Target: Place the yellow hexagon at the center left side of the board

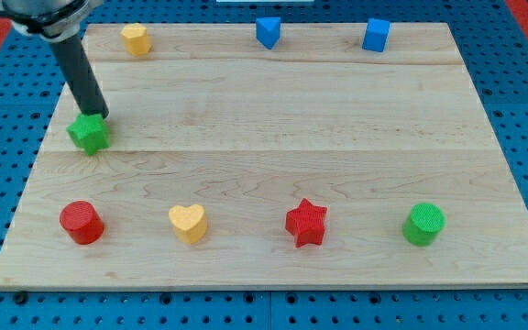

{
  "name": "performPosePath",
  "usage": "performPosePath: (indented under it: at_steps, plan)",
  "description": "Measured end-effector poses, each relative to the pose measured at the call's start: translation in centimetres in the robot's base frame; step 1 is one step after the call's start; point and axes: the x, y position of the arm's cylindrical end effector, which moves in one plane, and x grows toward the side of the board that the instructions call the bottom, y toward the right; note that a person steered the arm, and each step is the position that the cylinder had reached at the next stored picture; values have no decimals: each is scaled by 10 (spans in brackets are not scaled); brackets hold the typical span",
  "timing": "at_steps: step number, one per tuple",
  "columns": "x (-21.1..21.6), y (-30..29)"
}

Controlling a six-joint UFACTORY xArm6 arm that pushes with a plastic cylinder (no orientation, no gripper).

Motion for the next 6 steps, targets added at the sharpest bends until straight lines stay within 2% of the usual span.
performPosePath:
  at_steps: [1,2,3,4,5,6]
  plan:
    - [28,0]
    - [37,1]
    - [-31,20]
    - [-97,117]
    - [-181,121]
    - [-209,68]
